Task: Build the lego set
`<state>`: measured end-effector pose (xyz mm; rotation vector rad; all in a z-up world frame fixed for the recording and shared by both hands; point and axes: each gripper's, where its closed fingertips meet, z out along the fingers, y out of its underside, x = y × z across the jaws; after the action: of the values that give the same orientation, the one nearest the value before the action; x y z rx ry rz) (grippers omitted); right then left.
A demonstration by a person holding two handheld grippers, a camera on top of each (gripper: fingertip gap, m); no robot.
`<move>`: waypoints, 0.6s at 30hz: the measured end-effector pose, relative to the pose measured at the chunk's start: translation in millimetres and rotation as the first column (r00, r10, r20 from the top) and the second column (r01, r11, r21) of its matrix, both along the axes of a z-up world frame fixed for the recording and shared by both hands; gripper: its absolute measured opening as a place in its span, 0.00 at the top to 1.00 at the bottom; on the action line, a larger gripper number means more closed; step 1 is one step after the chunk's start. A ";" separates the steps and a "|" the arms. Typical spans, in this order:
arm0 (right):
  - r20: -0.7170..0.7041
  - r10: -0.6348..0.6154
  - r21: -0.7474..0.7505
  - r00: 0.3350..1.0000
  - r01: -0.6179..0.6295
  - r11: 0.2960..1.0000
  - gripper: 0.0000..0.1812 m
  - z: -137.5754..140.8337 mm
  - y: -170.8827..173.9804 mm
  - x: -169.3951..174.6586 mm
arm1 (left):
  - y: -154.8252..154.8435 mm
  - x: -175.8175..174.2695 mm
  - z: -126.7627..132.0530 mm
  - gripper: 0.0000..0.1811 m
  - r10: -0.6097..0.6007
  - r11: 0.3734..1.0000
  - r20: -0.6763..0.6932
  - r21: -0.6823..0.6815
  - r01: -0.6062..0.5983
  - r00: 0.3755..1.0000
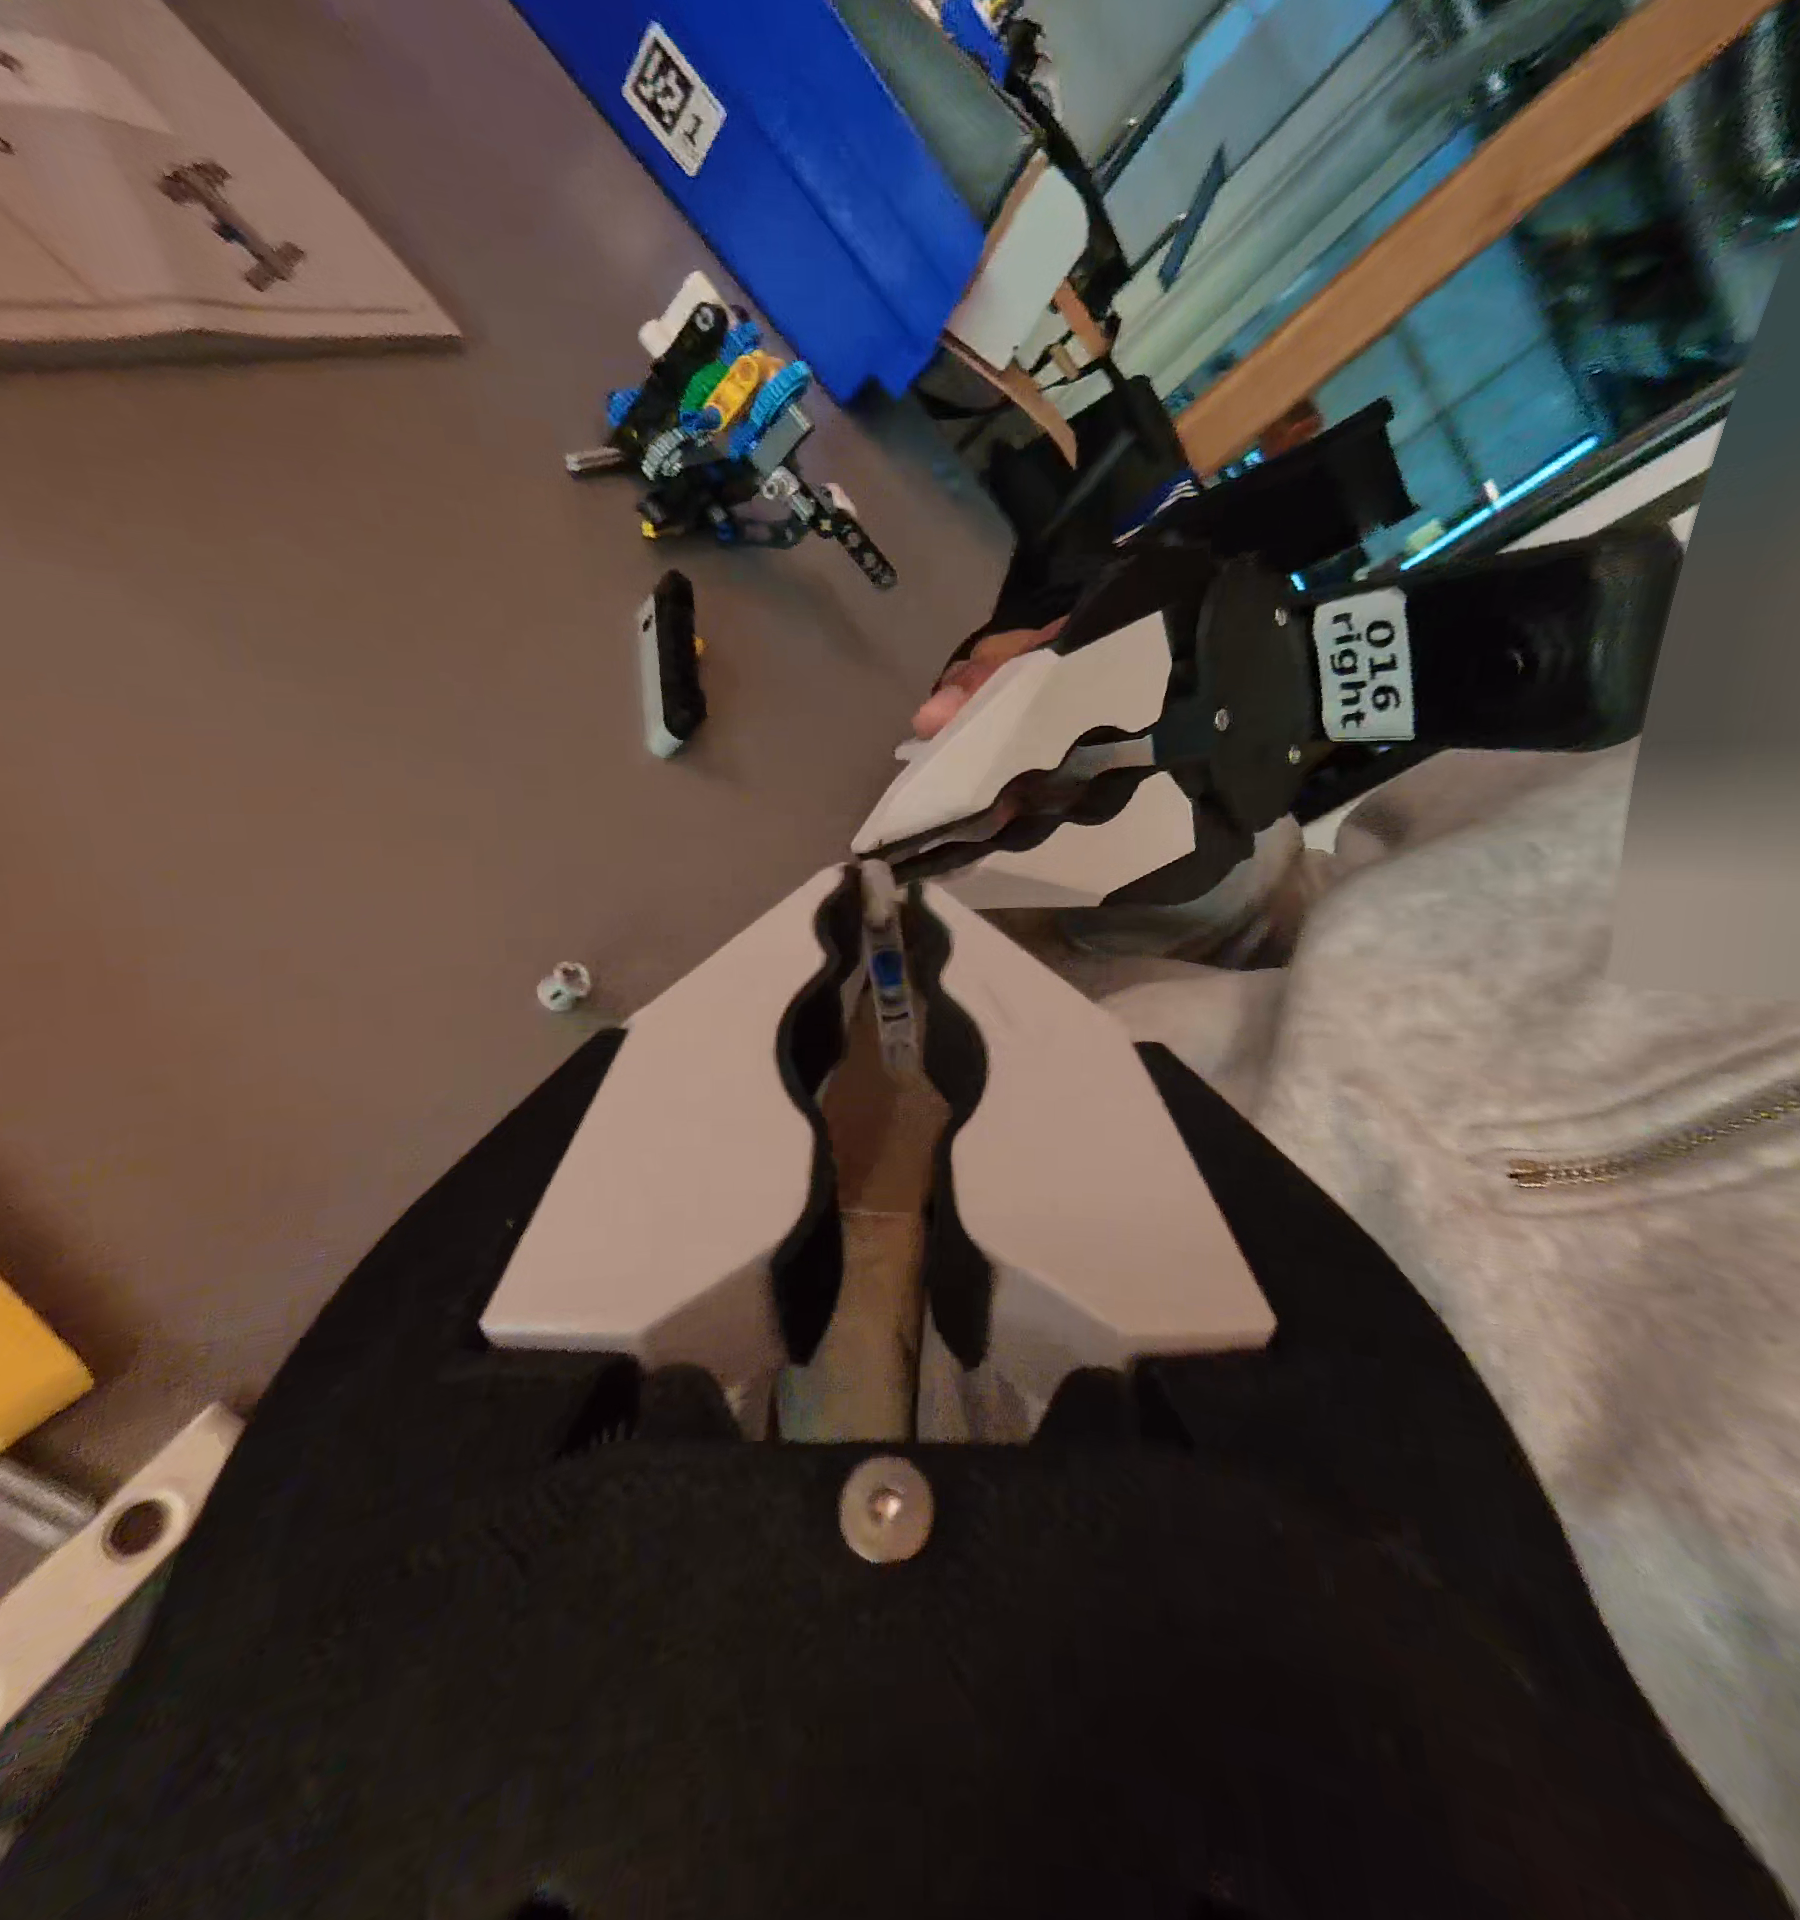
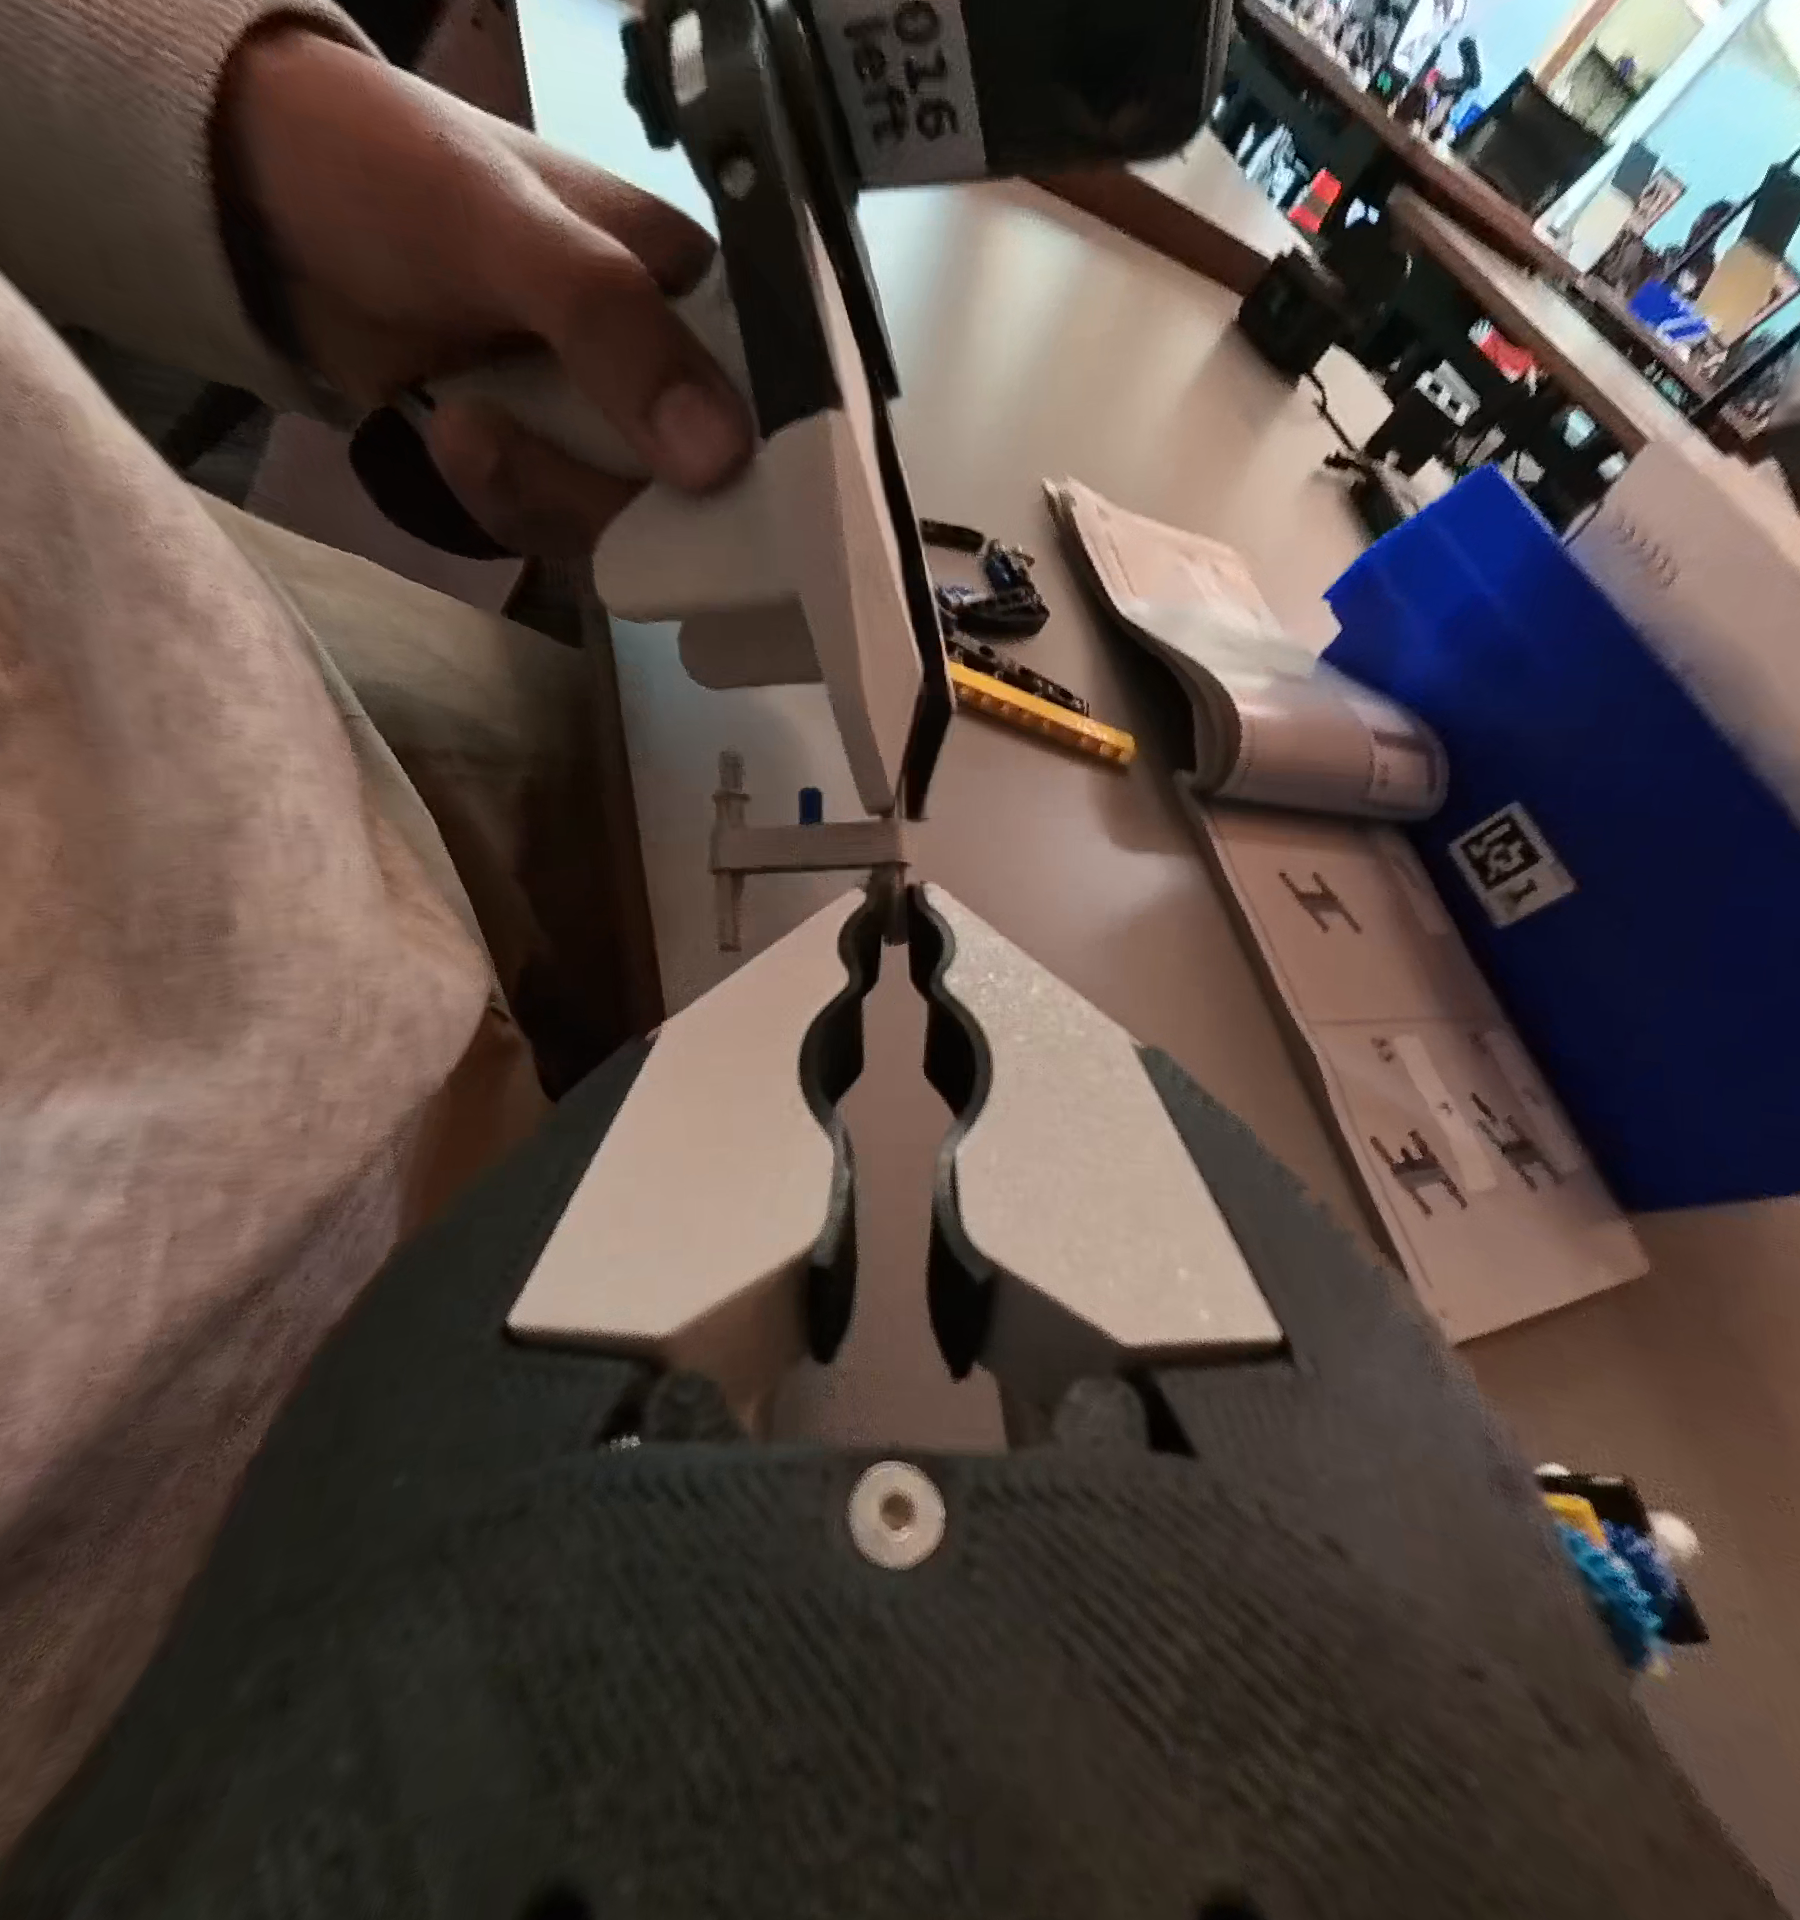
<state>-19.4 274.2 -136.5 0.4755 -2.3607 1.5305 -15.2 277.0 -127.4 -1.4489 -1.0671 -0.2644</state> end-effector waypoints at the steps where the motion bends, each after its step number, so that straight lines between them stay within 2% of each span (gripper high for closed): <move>1: -0.002 0.005 -0.012 1.000 -0.005 1.000 0.98 2.2 -0.4 1.2 | -1.2 0.4 0.6 0.99 0.000 1.000 0.004 0.008 0.000 1.000; 6: 0.117 0.021 -0.097 0.993 -0.010 0.995 0.98 15.4 -2.7 3.7 | -4.5 2.3 12.1 0.99 -0.006 0.995 0.006 0.097 0.006 1.000; 11: 0.371 0.025 -0.175 0.928 0.043 0.984 0.93 31.4 -2.3 -3.5 | -11.0 1.2 27.8 0.99 0.004 0.962 0.015 0.273 -0.008 1.000; 13: 0.526 0.033 -0.178 0.850 0.072 0.981 0.92 35.1 -3.8 -5.3 | -14.6 0.4 32.7 0.99 0.012 0.944 0.015 0.329 -0.016 1.000; 15: 0.689 0.076 -0.186 0.721 0.074 0.980 0.88 38.1 -7.3 -1.0 | -17.5 -0.2 36.6 0.99 0.020 0.932 0.008 0.361 -0.021 1.000; 17: 0.784 0.139 -0.214 0.605 0.053 0.975 0.88 42.9 -9.5 5.0 | -19.2 -0.2 39.8 0.99 0.026 0.927 -0.005 0.374 -0.022 1.000; 18: 0.807 0.160 -0.233 0.569 0.056 0.971 0.89 45.8 -10.2 5.4 | -19.5 0.0 41.1 0.99 0.028 0.926 -0.012 0.377 -0.022 1.000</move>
<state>-14.0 264.0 -90.8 -0.3526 -2.7057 2.4190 -15.2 257.6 -86.3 -1.0888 -0.9587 -0.4149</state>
